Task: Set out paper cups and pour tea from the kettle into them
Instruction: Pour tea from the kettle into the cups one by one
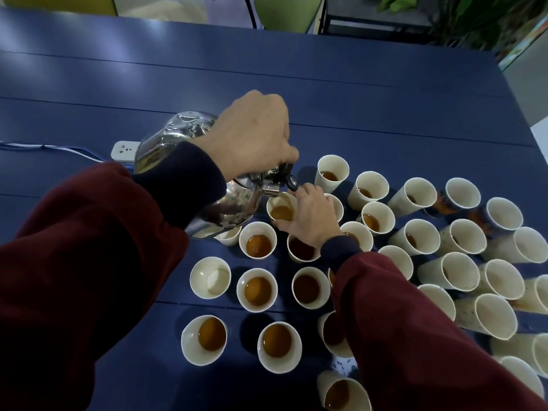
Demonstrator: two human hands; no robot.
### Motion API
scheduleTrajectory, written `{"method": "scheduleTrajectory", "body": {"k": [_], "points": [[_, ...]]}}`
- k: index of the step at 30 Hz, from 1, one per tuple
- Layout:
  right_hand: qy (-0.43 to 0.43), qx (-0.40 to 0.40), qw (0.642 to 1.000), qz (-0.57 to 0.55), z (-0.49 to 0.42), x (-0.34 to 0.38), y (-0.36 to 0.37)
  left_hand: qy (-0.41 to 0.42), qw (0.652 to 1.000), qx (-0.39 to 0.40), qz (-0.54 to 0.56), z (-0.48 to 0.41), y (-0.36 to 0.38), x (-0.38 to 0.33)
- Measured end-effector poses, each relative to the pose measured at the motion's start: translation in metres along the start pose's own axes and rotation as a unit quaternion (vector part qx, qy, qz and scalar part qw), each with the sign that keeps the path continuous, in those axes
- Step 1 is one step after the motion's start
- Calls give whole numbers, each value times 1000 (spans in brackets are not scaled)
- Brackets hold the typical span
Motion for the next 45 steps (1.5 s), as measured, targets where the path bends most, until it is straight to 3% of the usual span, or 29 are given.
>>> {"method": "scheduleTrajectory", "body": {"k": [16,22,28,38,45], "points": [[-4,15,1000,-12,5,-4,-12,-20,999,-11,35,13,-13,22],[-17,2,1000,-12,4,7,-24,-50,992,-35,113,35,-36,54],[-28,-20,999,0,-3,38,-24,-70,990,-66,107,45,-58,93],[-1,20,1000,20,-25,79,7,-49,994,-48,87,35,-58,121],[20,21,1000,4,-40,81,15,22,999,-12,43,10,-43,105]]}}
Point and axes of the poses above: each hand's wrist, its own z-axis away from the middle knuckle, its own y-axis out of the palm, x = y × z, the point moved 10 cm from there along -z, towards the middle knuckle, and after that the axes turned 5 degrees about -x, right-handed, at the moved point
